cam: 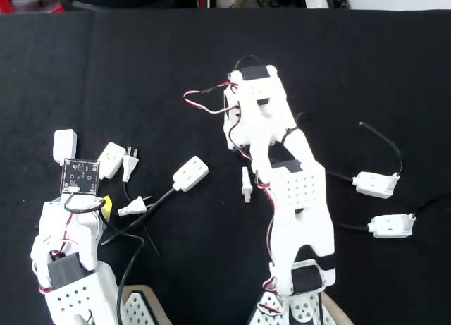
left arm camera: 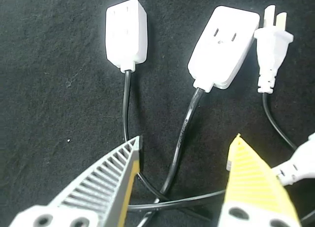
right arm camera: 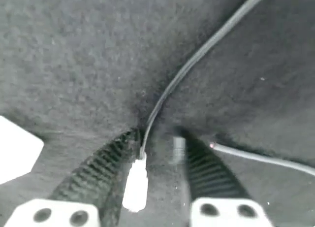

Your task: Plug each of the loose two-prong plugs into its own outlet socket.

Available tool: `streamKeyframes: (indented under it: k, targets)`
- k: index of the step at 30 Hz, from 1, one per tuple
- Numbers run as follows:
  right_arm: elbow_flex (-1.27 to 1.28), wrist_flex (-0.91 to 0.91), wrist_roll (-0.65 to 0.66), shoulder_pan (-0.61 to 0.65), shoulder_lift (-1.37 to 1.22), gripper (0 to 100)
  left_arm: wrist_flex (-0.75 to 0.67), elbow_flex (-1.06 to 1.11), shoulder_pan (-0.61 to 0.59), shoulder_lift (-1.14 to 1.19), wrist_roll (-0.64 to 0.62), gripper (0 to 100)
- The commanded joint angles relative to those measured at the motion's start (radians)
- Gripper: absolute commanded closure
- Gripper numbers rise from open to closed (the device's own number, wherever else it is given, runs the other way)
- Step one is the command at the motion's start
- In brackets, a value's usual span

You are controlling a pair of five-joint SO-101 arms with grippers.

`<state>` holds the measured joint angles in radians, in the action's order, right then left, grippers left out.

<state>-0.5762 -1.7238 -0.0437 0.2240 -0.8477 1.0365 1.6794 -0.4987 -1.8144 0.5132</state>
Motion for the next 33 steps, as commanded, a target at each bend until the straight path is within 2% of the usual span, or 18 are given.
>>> streamKeyframes:
  k: [1,11,21,25,33]
  targets:
    - [-0.048,-0.032,0.028,-0.005,0.010,75.1,-0.002,0.019,0.012,-0.005,0.006,72]
    - [0.001,-0.041,0.028,-0.003,0.133,75.1,-0.002,0.019,0.012,-0.005,0.006,72]
    - [0.308,-0.041,0.034,0.080,0.404,75.1,-0.002,0.019,0.012,-0.005,0.006,72]
    - [0.389,-0.038,0.028,0.126,0.401,75.1,-0.002,0.019,0.012,-0.005,0.006,72]
    - [0.357,-0.035,0.026,0.127,0.228,75.1,-0.002,0.019,0.012,-0.005,0.006,72]
